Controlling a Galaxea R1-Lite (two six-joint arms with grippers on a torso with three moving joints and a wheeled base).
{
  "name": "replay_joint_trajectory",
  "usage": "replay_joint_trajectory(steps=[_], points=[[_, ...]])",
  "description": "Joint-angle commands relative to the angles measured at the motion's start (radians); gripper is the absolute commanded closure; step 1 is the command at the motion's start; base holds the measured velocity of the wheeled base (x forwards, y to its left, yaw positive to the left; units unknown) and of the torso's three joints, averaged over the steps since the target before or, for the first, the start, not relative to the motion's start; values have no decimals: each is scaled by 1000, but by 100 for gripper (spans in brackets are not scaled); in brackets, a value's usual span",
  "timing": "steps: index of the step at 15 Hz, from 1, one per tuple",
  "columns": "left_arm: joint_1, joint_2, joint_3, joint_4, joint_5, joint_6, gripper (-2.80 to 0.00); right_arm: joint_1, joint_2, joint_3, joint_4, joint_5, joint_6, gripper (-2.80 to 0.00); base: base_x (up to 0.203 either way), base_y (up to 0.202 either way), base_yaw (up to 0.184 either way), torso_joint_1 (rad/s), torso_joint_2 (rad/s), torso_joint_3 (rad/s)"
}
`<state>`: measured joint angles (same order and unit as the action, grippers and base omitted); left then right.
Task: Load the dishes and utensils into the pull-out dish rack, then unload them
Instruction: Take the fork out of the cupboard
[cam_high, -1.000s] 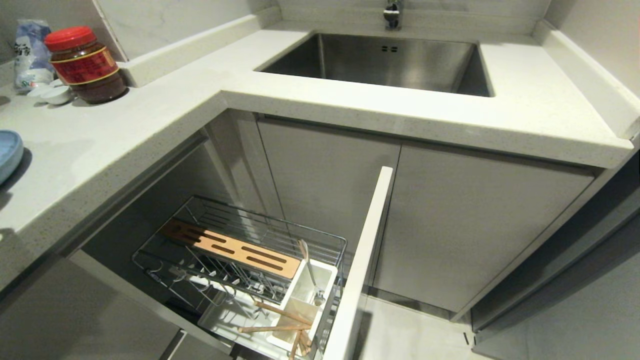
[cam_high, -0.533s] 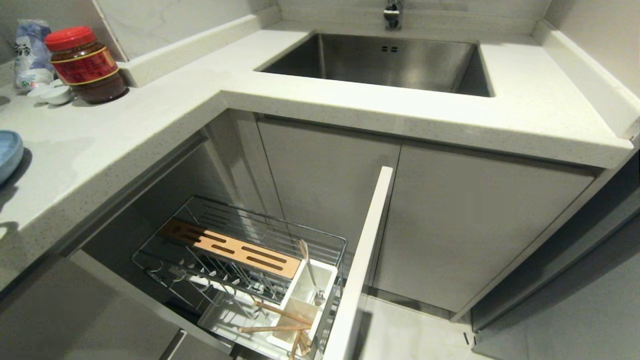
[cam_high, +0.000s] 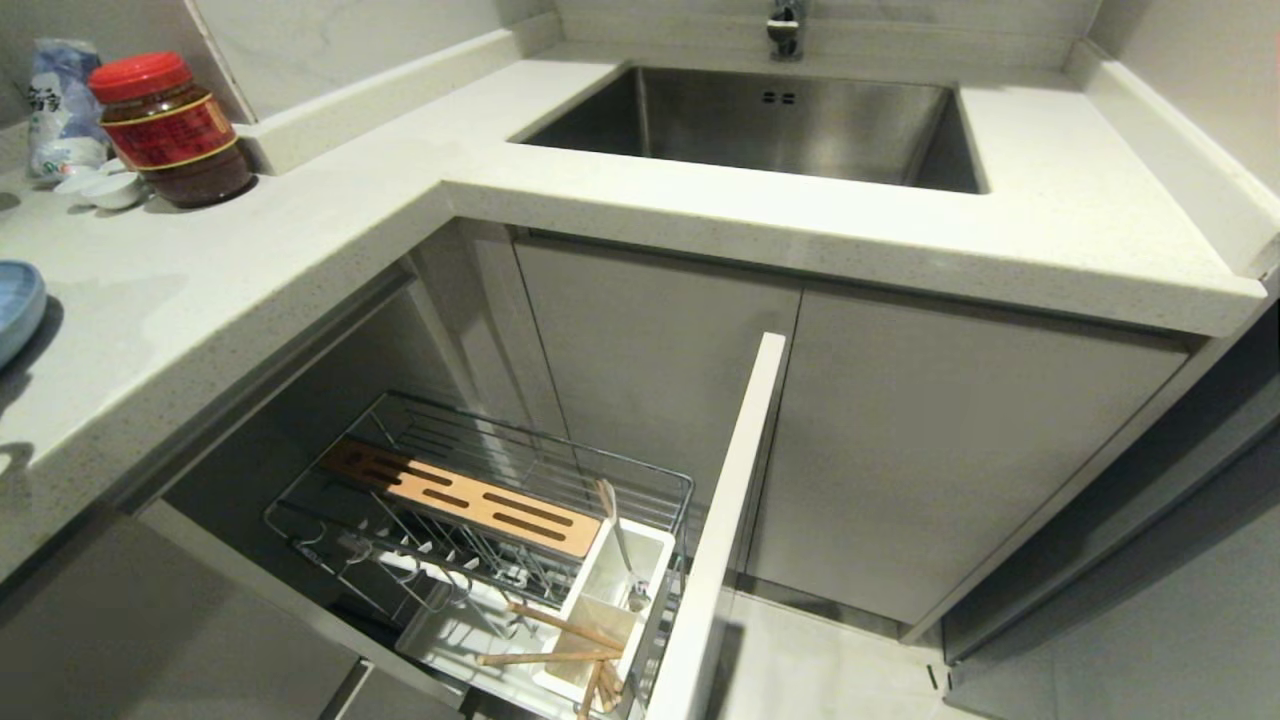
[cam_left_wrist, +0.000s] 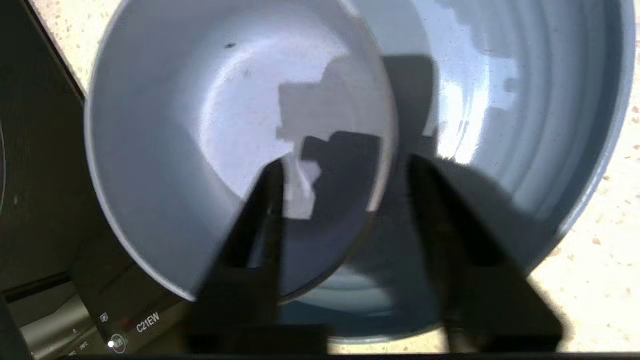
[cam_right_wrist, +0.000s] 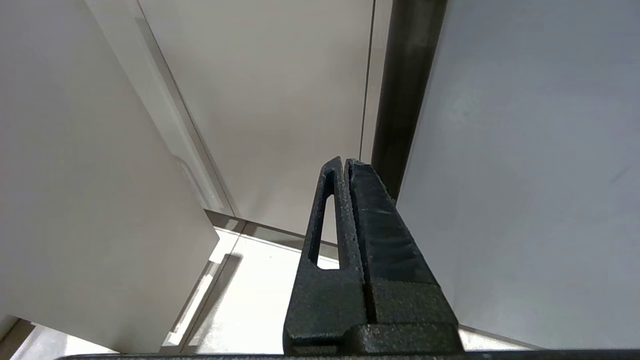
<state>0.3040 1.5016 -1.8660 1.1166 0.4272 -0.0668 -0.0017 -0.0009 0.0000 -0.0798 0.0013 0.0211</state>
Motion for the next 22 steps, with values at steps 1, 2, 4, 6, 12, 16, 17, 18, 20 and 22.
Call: replay_joint_trajectory(steps=[1,2,4,6,12,16,17,18,20,22], points=[[0,-15,0,3,2,-3,-280,0,-1,26,-2,0,0,0,0,0,0,0,0,0],[1,-27,-4,-5,2,-6,-280,0,-1,26,0,0,0,0,0,0,0,0,0,0],[1,-64,-2,-36,2,-16,-280,0,-1,26,-2,0,0,0,0,0,0,0,0,0],[0,-121,1,-47,1,-27,-280,0,-1,26,-1,0,0,0,0,0,0,0,0,0],[-50,-341,201,-490,-3,-37,0,0,-1,26,-2,0,0,0,0,0,0,0,0,0],[-206,-420,276,-645,1,-43,0,0,-1,26,-2,0,0,0,0,0,0,0,0,0],[-267,-427,279,-649,1,-65,0,0,-1,26,-2,0,0,0,0,0,0,0,0,0],[-325,-428,278,-655,1,-100,0,0,-1,26,-1,0,0,0,0,0,0,0,0,0],[-436,-424,286,-712,2,-180,0,0,-1,26,-2,0,0,0,0,0,0,0,0,0],[-567,-415,318,-777,5,-257,0,0,-1,26,-2,0,0,0,0,0,0,0,0,0]])
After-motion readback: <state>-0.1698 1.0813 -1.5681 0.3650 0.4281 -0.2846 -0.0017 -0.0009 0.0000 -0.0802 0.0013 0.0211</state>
